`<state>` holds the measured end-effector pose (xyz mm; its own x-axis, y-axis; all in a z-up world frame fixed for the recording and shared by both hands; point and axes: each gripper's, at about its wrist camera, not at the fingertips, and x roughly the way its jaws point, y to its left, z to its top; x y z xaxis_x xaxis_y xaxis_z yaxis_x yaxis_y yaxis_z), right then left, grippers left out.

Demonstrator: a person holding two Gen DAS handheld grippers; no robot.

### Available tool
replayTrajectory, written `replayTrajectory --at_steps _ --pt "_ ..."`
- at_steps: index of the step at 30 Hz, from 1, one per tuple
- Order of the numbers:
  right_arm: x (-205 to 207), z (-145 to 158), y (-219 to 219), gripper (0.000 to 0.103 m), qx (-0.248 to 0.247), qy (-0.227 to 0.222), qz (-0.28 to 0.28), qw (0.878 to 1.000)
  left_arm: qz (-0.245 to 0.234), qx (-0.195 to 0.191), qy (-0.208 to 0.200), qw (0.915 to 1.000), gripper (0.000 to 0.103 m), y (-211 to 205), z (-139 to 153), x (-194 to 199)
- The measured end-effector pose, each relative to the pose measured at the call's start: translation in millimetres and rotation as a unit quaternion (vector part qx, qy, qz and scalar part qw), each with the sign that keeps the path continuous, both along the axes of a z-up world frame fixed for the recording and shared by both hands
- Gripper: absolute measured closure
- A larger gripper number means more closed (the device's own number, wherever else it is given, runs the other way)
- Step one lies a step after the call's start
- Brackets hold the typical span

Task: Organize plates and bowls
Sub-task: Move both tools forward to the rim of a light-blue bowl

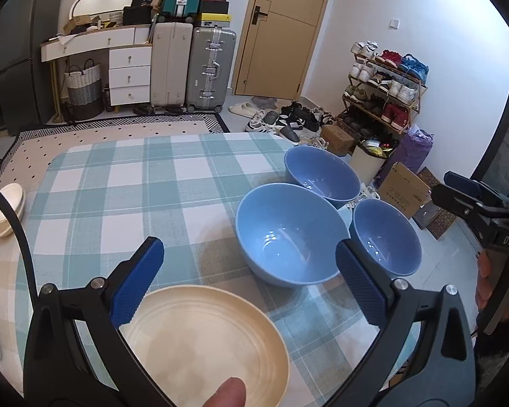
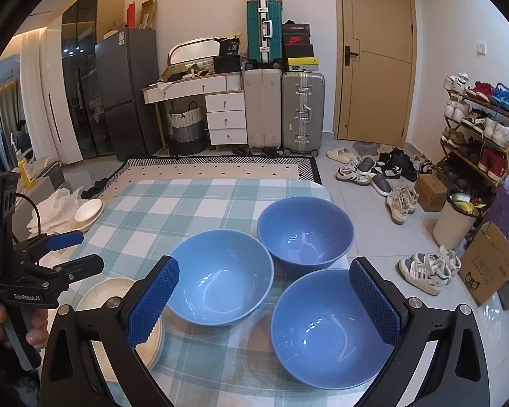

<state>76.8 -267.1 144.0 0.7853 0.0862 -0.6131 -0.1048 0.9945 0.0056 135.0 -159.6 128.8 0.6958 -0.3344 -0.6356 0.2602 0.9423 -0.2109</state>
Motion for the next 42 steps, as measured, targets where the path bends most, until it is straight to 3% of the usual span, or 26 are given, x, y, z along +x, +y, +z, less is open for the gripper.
replayTrajectory --at_steps 22,33,42 --pt "64.7 -19.3 -78.8 0.001 0.042 0.028 -0.080 0.996 -0.024 0.024 -0.005 0.9994 0.002 -75.1 -1.5 103.4" --pt "93.1 -32.4 -98.9 0.001 0.039 0.043 -0.090 0.994 -0.013 0.033 0.018 0.9992 0.002 -97.9 -15.5 151.8" --pt "114.1 -49.7 -114.7 0.001 0.045 0.059 -0.101 0.992 -0.043 0.040 0.047 0.9971 0.006 -117.2 -35.2 186.1"
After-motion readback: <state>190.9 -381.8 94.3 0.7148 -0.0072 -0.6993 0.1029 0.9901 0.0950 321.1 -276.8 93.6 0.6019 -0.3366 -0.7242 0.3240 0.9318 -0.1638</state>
